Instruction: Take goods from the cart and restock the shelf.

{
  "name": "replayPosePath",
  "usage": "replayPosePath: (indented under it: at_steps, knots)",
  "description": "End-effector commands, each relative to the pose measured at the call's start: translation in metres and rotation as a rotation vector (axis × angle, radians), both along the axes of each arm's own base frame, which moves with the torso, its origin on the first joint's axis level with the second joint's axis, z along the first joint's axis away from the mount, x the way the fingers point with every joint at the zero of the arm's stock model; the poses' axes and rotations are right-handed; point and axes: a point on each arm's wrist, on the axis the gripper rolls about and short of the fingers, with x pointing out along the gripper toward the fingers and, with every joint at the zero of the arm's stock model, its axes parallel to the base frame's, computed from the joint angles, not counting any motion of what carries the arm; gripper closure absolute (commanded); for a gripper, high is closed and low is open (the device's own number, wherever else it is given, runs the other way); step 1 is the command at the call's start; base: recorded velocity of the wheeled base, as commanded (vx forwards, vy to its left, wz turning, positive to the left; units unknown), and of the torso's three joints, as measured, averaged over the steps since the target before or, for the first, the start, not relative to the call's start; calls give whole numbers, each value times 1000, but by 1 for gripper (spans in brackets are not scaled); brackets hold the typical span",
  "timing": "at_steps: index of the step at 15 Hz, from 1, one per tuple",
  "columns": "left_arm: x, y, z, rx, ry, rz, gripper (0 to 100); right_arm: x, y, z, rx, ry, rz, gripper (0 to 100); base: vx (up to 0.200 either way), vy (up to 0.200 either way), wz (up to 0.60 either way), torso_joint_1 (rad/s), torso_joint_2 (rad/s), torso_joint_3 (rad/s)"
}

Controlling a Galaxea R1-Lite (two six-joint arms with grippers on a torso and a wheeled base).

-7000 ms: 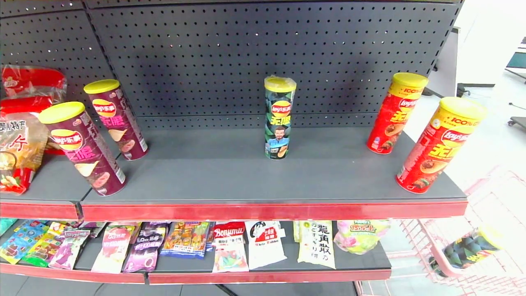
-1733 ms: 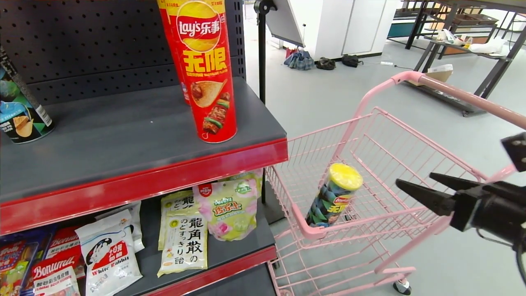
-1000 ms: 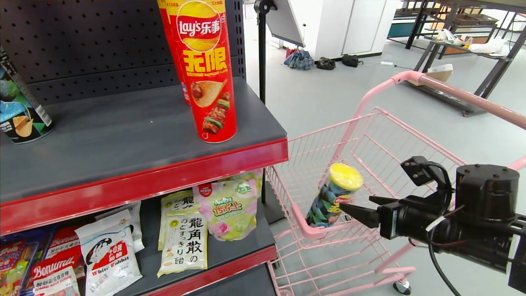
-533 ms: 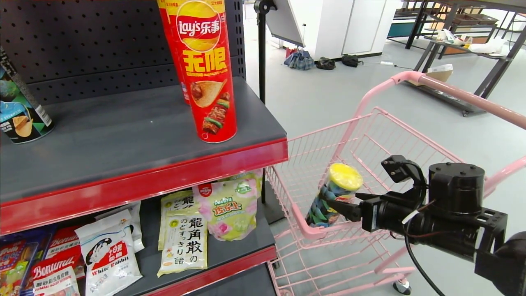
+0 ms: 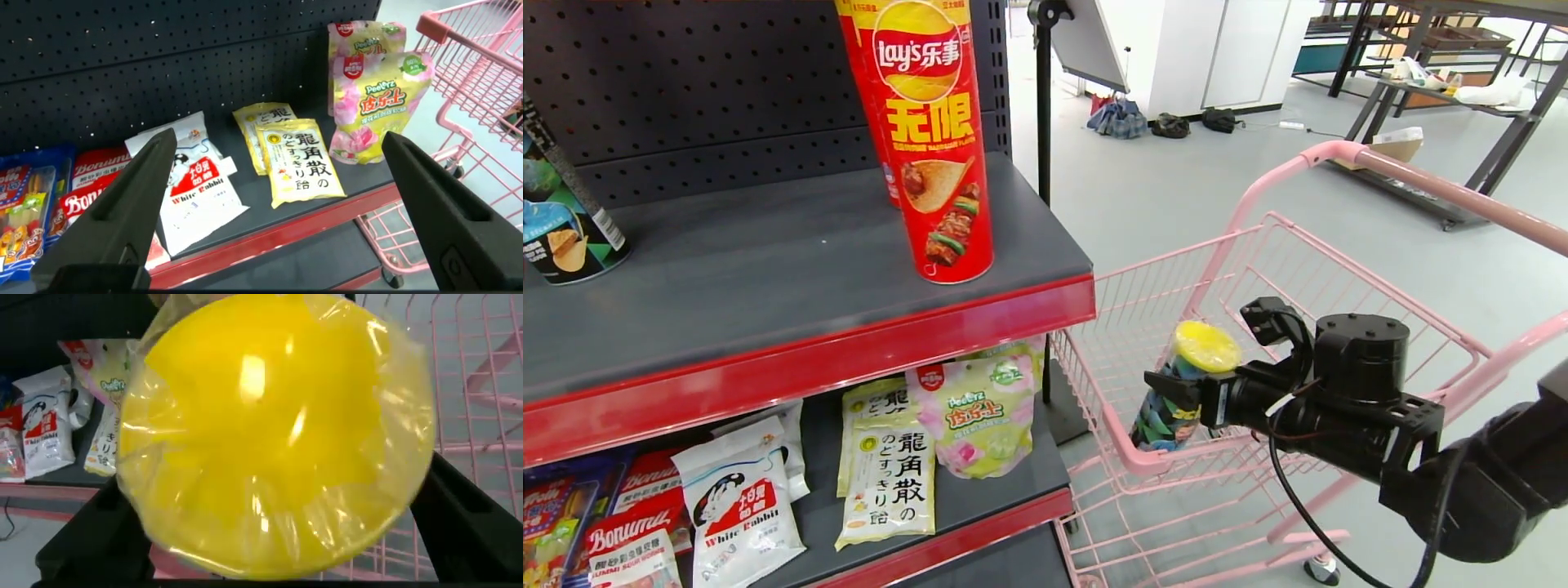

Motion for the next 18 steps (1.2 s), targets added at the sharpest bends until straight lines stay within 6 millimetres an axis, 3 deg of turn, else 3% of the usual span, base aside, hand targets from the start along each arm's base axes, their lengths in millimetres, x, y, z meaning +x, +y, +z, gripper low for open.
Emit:
replayPosePath:
  at_steps: [1, 6, 7, 13, 15, 17, 18]
  knots:
    - [0, 0, 0, 0, 1, 0, 0, 10, 2, -15, -11, 23, -7, 0, 0, 0, 0, 0, 0, 0]
    - [0, 0, 0, 1, 1, 1, 0, 22, 5, -19, -2, 1, -21, 0, 0, 0, 0, 0, 0, 0]
    - [0, 0, 0, 1, 1, 0, 0, 22, 5, -19, 2, -7, -26, 100, 0, 0, 0, 0, 0, 0]
    - [0, 0, 0, 1, 1, 0, 0, 25, 6, -23, -6, -5, -22, 100, 0, 0, 0, 0, 0, 0]
    - [0, 0, 0, 0, 1, 2, 0, 28, 4, -6, -15, -82, -22, 100, 0, 0, 0, 0, 0, 0]
    - [0, 0, 0, 0, 1, 2, 0, 34, -6, 35, -50, -212, -40, 100, 0, 0, 0, 0, 0, 0]
    - [0, 0, 0, 0, 1, 2, 0, 31, -15, 70, -59, -262, -58, 100, 0, 0, 0, 0, 0, 0]
